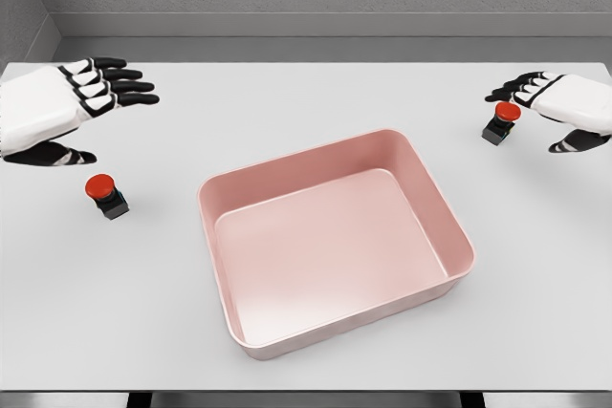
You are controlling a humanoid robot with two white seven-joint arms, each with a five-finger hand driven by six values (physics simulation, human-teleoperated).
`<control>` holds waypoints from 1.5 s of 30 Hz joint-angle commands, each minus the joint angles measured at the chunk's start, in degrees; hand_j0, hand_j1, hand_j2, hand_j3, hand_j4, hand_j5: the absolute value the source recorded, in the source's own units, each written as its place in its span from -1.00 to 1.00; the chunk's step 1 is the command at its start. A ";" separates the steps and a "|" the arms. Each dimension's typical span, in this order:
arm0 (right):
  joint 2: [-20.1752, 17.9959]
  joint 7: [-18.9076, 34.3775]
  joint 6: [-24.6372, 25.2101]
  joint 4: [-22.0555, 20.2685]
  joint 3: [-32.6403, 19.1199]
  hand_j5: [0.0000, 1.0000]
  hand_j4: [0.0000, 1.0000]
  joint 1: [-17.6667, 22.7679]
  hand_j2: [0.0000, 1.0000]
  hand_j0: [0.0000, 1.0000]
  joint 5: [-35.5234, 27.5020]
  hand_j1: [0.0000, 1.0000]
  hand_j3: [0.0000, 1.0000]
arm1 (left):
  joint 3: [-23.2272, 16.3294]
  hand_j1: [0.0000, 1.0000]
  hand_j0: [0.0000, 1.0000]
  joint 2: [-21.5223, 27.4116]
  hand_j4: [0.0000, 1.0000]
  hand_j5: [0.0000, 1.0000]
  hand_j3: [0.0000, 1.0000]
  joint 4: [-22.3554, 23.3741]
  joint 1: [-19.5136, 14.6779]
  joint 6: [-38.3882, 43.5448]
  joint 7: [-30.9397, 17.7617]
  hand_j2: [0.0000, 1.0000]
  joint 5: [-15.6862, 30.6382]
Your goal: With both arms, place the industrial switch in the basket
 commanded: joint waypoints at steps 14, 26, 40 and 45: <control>9.96 0.16 0.05 9.81 -0.41 1.00 1.00 -4.22 1.00 1.00 8.04 1.00 1.00 | -7.65 1.00 1.00 0.21 1.00 1.00 1.00 0.05 -12.21 -0.01 -26.38 1.00 -0.20; 14.88 4.20 0.05 19.22 -0.49 1.00 1.00 -5.89 1.00 1.00 12.00 1.00 1.00 | -36.13 1.00 1.00 -2.86 1.00 1.00 1.00 2.16 -31.28 9.94 -27.61 1.00 4.99; 18.57 4.20 0.05 22.91 -0.49 1.00 1.00 -7.29 1.00 1.00 12.88 1.00 1.00 | -40.43 1.00 1.00 -2.51 1.00 1.00 1.00 5.67 -31.28 16.35 -27.53 1.00 4.29; 18.66 4.02 0.05 22.91 -0.67 0.77 0.77 -7.38 0.77 0.77 15.34 0.77 0.77 | -42.10 1.00 1.00 -2.78 1.00 1.00 1.00 6.20 -31.28 19.25 -27.17 1.00 2.26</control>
